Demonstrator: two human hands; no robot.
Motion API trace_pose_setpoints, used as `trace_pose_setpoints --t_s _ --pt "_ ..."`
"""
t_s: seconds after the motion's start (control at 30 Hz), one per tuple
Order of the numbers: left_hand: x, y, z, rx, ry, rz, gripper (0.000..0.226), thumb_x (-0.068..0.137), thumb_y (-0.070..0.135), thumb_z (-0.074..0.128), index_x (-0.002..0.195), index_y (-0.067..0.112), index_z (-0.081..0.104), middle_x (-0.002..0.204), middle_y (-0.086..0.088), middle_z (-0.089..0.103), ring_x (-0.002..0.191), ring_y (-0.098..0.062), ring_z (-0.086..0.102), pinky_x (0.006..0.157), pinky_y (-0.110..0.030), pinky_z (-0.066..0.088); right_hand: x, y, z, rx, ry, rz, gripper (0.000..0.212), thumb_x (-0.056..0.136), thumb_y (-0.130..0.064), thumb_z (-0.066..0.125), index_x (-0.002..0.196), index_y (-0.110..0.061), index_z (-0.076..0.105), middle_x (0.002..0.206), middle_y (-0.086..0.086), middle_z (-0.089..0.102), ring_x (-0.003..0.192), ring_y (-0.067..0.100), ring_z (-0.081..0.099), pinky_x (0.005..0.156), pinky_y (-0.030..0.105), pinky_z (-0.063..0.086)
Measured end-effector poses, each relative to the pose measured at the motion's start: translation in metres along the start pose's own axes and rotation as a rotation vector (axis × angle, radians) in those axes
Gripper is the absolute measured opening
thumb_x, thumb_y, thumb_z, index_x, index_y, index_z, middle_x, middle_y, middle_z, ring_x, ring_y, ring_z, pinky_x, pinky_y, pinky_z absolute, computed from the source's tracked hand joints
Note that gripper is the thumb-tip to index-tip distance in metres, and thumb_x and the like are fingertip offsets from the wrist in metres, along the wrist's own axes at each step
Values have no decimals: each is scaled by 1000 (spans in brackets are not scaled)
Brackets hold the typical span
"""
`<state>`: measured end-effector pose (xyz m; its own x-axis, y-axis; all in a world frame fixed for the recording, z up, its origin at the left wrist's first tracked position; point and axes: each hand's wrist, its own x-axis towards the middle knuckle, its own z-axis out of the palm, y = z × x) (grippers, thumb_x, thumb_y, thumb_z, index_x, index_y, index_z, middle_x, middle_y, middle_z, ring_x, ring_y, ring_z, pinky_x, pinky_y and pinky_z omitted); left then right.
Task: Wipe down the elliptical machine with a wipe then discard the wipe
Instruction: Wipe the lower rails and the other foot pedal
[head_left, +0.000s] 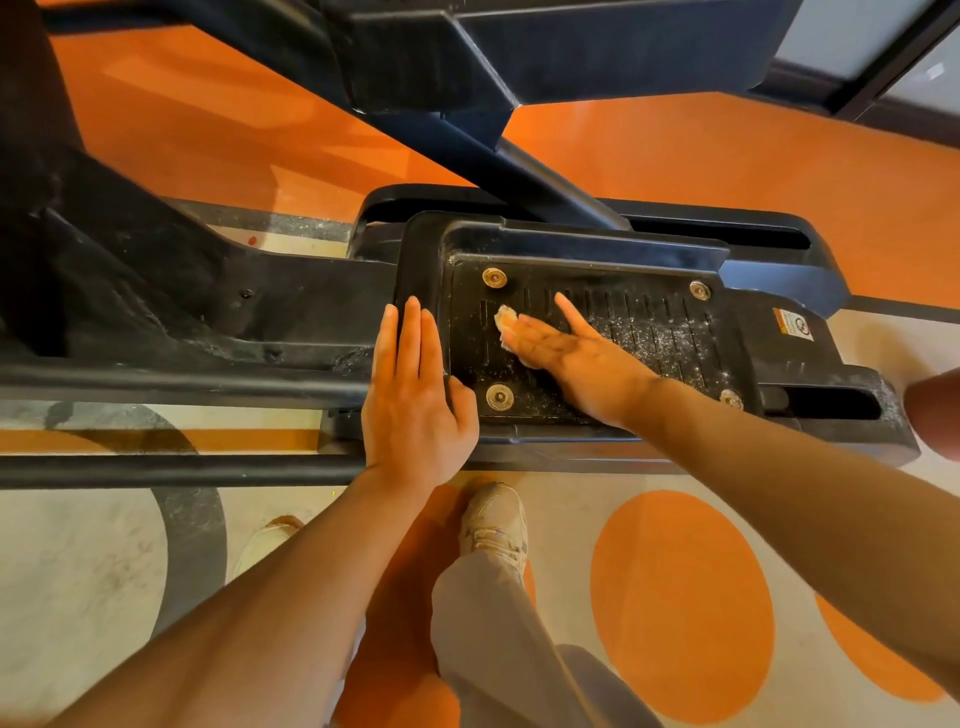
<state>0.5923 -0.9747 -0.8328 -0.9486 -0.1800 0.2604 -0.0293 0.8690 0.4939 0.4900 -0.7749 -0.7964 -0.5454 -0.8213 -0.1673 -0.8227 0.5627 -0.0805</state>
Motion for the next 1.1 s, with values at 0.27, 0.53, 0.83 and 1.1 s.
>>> trace_pose_setpoints --t_s 0.27,0.53,0.83,1.1 --pt "0 0 -2 4 -28 -5 68 94 36 28 149 -2 34 159 -18 27 149 -37 20 109 -46 44 0 -17 -6 -52 -101 130 79 90 11 38 154 -11 -1 160 4 -14 140 11 -21 103 34 -35" --pt "0 0 -1 -6 -21 0 67 94 36 29 148 -3 36 158 -19 30 148 -37 23 109 -46 41 -3 -20 -9 -127 -156 165 71 98 -1 37 155 -13 -4 163 7 -7 151 19 -5 114 35 -20" --pt "1 1 -2 6 -51 -21 69 93 39 28 150 0 34 160 -16 26 149 -35 20 105 -49 48 -4 -13 2 14 243 235 31 96 -21 57 124 -11 64 133 12 59 124 32 55 110 49 36" --pt "0 2 -3 20 -64 -35 71 93 41 25 152 3 31 161 -13 24 150 -32 16 99 -49 52 7 -26 0 200 397 399 21 94 -20 58 105 -6 69 108 11 63 93 28 60 69 43 55"
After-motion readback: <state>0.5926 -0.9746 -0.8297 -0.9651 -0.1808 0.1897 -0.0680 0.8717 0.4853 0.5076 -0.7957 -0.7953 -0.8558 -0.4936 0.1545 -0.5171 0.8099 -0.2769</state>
